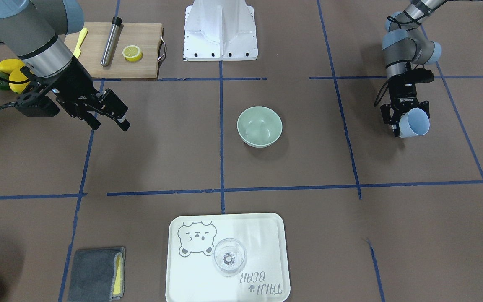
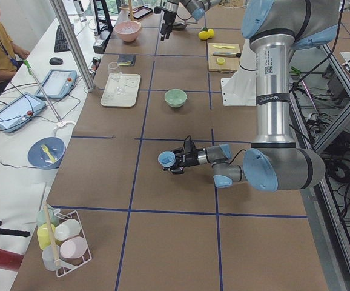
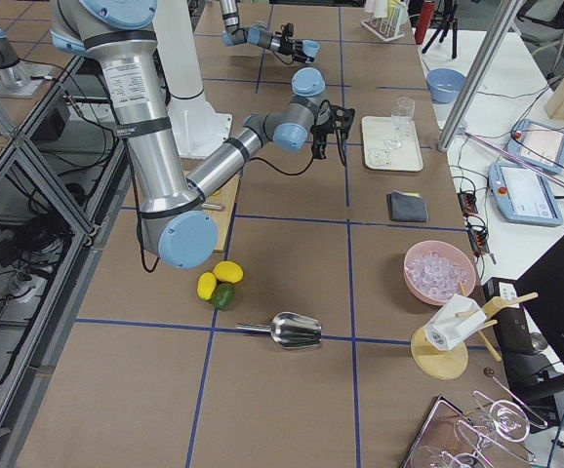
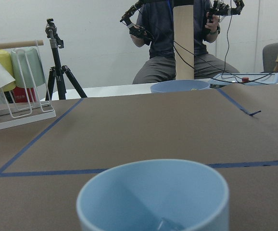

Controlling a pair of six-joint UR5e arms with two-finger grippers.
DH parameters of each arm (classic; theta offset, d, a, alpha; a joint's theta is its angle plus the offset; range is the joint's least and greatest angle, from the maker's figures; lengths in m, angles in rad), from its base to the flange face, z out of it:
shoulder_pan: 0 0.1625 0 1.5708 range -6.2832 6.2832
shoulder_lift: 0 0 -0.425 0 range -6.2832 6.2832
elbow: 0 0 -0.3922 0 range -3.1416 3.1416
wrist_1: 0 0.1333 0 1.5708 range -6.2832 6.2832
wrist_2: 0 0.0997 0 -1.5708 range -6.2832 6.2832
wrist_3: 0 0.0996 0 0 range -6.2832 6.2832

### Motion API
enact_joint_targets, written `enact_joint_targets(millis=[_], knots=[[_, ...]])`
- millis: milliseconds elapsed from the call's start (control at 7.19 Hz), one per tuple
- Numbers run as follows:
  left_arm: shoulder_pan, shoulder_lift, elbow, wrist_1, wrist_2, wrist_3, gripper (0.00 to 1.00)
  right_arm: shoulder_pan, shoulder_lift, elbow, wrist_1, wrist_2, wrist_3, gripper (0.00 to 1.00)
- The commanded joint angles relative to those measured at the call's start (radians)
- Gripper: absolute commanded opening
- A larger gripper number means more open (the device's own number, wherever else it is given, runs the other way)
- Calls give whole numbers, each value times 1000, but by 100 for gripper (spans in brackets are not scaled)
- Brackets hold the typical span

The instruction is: Pour ice into bowl

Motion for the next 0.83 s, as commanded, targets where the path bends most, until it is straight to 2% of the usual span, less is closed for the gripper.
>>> enact_joint_targets(millis=[0,139,278,556,695], knots=[[-38,-11,-39,-308,-70,422,0,18,0,0,0,11,0,100],[-34,-40,-75,-317,-103,508,0,33,-5,2,0,15,0,100],[-37,-77,-147,-302,-111,688,0,44,-6,-1,0,17,0,100],[-26,-121,-186,-303,-140,1027,0,87,-35,2,0,49,-6,100],[-16,-157,-204,-277,-139,1114,0,108,-60,5,0,70,-47,100]])
